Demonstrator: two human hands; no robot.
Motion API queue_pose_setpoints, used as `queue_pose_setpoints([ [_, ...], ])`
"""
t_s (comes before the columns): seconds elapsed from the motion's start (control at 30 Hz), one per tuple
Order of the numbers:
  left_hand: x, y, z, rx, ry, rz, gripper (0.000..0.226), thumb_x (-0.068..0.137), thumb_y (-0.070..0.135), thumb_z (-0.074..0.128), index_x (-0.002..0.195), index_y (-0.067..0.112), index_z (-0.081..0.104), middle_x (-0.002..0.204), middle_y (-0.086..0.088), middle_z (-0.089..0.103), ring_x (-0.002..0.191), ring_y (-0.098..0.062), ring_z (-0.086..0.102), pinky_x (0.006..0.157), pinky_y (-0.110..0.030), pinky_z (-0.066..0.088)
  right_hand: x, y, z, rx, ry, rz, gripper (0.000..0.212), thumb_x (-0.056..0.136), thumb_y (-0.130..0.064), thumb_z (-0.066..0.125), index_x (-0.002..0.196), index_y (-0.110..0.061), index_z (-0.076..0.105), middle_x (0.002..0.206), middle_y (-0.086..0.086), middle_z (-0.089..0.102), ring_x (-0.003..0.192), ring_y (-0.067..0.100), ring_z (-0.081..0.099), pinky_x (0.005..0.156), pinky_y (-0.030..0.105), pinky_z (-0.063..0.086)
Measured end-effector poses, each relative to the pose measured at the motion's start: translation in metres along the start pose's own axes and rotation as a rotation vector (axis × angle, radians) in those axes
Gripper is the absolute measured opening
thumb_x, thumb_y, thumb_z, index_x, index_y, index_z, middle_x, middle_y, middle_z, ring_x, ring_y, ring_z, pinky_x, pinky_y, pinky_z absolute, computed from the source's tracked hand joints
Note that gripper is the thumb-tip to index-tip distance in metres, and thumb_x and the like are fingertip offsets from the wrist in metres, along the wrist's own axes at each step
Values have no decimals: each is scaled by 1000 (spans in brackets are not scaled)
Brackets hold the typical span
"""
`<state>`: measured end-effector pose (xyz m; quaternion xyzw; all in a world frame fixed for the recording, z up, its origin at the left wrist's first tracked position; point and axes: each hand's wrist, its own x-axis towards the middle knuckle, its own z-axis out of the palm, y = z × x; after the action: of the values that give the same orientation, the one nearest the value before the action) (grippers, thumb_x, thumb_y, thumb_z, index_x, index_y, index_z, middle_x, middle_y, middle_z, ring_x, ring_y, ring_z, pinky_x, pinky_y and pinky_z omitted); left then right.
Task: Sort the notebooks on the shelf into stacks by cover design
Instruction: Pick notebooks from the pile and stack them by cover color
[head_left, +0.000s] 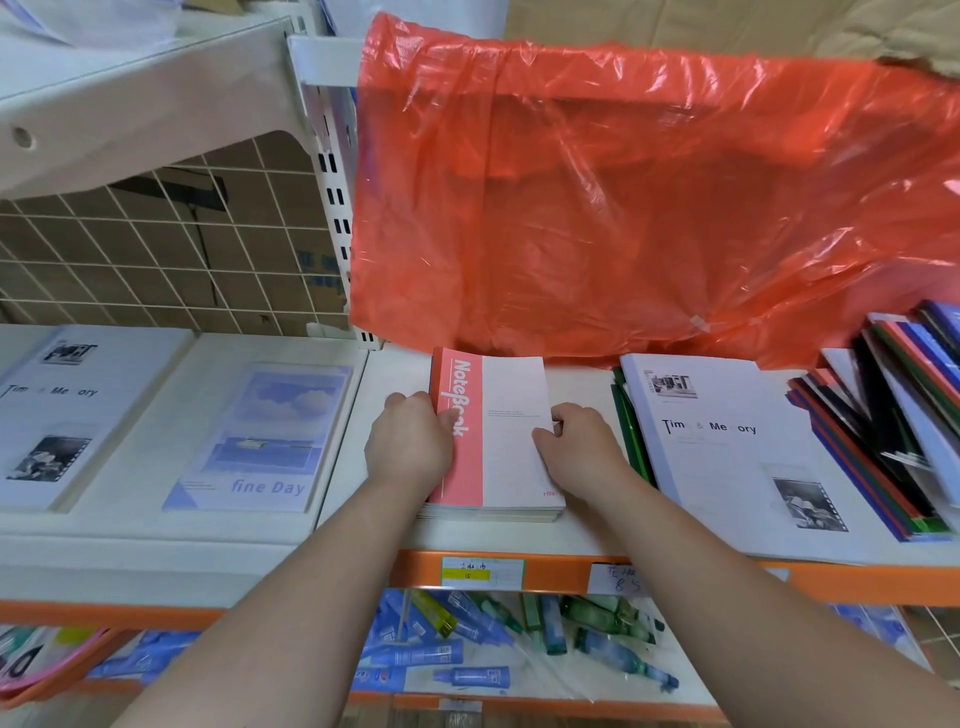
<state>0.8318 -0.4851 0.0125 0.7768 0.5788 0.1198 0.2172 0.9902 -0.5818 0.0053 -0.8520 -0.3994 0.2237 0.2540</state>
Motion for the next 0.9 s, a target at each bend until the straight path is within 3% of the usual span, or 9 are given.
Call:
queue_pose_setpoints([
  [0.33, 2, -6, 3, 1, -7, -15, 39, 98, 46, 50, 103, 10, 61, 108, -14, 55, 94, -35, 58, 75, -37, 43, -1, 2, 4, 8, -24, -1, 29, 97, -31, 49, 71, -25, 38, 91, 8, 49, 67, 12, 43, 51, 24, 28],
  [0.43, 0, -3, 1, 2, -10, -20, 41, 98, 47, 49, 107, 8, 60, 111, -16, 55, 99, -37, 57, 80, -40, 46, -4, 0, 1, 5, -33, 3, 29, 98, -32, 46, 71, -24, 37, 92, 7, 49, 68, 13, 43, 53, 25, 29],
  [0.5, -4, 3, -3, 31, 27, 28, 42, 98, 44, 47, 112, 6, 58, 115, -17, 54, 106, -39, 53, 85, -44, 45, -10, -3, -5, -31, -10, -47, 19, 99, -33, 44, 87, -19, 50, 101, 7, 54, 78, 17, 50, 62, 28, 36],
  [0.57, -8, 15, -7, 89, 85, 153, 41, 98, 41, 46, 117, 5, 56, 119, -16, 55, 112, -37, 50, 90, -43, 44, -15, -5, -15, -111, 0, -132, 28, 101, -32, 42, 115, -12, 55, 117, 10, 55, 103, 24, 54, 81, 33, 44],
  [0.67, -12, 42, -5, 271, 55, 407, 53, 99, 44, 42, 136, 6, 46, 141, -17, 46, 132, -35, 38, 108, -41, 34, -17, 0, -32, -318, -22, -229, 46, 103, -34, 37, 140, -7, 42, 148, 13, 39, 139, 29, 32, 113, 37, 27],
  [0.77, -21, 73, 6, 382, -79, 528, 65, 101, 47, 35, 152, 8, 25, 162, -15, 18, 150, -37, 11, 121, -46, 16, -12, 18, -47, -484, -44, -244, 54, 103, -40, 31, 148, -11, 29, 160, 12, 18, 148, 28, 12, 120, 40, 12],
  [0.9, -35, 103, 24, 423, -151, 578, 67, 102, 50, 31, 153, 9, 21, 163, -15, 13, 150, -37, 6, 121, -46, 11, -19, 46, -66, -533, -51, -189, 56, 103, -44, 27, 148, -11, 29, 161, 11, 12, 149, 28, 7, 121, 44, 9],
])
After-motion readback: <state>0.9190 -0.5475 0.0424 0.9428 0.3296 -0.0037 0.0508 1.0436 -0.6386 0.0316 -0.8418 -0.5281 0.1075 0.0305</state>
